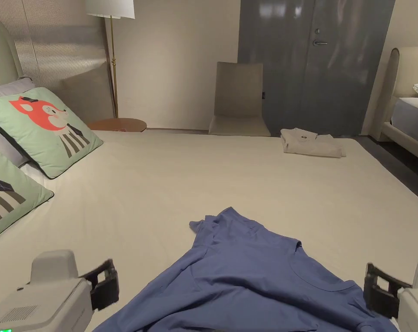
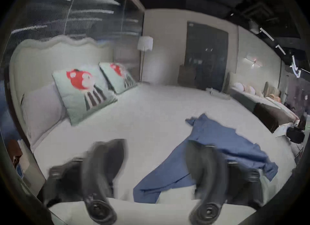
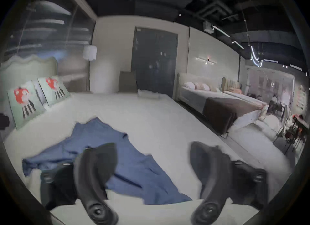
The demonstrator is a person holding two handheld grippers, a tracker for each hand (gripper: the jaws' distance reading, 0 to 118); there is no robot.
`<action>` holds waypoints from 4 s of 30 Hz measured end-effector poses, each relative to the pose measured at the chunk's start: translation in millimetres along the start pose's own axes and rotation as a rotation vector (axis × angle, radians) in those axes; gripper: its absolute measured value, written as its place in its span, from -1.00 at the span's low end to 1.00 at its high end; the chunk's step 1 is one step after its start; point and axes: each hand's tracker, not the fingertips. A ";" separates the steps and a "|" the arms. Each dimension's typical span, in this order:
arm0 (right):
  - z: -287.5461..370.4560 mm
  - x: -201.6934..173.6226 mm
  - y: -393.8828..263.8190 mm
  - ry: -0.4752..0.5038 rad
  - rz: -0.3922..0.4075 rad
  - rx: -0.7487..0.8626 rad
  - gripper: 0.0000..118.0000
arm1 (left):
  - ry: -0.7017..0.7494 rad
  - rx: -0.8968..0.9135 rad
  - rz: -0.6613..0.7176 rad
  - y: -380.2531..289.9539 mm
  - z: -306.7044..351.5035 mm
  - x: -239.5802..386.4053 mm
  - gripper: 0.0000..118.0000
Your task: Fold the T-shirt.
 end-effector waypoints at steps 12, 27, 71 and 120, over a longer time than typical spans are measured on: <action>-3.8 -33.4 0.9 0.099 -0.005 -0.008 -0.99 | -0.004 -0.167 0.090 -18.6 -0.5 -18.6 -0.99; -31.9 -51.0 -36.1 0.146 0.031 -0.153 -0.99 | 0.087 -0.541 0.180 -127.4 -63.8 -39.2 0.06; -262.2 -138.2 15.5 0.433 0.046 -0.355 -0.94 | 0.080 -0.389 0.176 -74.0 -65.0 -17.5 -0.94; 53.1 38.7 334.1 0.069 -0.100 0.554 -0.94 | -0.123 0.296 0.040 338.9 25.0 11.7 -0.94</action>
